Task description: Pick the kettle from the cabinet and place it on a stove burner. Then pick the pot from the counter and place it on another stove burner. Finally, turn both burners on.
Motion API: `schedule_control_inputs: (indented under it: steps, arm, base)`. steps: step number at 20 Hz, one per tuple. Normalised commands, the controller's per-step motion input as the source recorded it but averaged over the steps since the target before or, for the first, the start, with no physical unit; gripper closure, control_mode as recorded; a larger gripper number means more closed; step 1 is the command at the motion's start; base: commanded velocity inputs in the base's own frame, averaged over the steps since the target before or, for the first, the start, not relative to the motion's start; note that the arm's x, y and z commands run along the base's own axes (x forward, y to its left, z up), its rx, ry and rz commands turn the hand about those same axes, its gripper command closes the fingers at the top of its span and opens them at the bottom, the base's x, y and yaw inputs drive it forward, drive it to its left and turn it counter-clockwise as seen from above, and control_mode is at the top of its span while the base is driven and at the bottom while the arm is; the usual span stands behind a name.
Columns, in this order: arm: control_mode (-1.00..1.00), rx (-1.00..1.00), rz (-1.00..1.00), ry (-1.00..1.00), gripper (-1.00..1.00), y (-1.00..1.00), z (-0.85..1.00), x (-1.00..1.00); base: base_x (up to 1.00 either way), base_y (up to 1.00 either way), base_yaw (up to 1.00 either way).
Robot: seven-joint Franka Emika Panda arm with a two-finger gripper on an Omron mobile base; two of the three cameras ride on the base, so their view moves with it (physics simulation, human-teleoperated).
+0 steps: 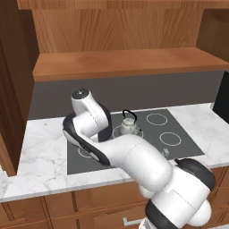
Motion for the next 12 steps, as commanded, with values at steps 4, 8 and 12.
schedule_control_inputs:
  steps: [4, 8, 12]
  arm:
    - [-1.00, 0.00, 0.00, 0.07, 1.00, 0.00, -0.07, 0.36]
    - [-1.00, 0.00, 0.00, 0.05, 1.00, 0.00, -0.08, 0.26]
    - [-1.00, 0.00, 0.00, 0.00, 1.00, 0.00, -0.13, 0.39]
  base:
    - [0.00, 0.00, 0.00]
    - [0.00, 0.00, 0.00]
    - [0.00, 0.00, 0.00]
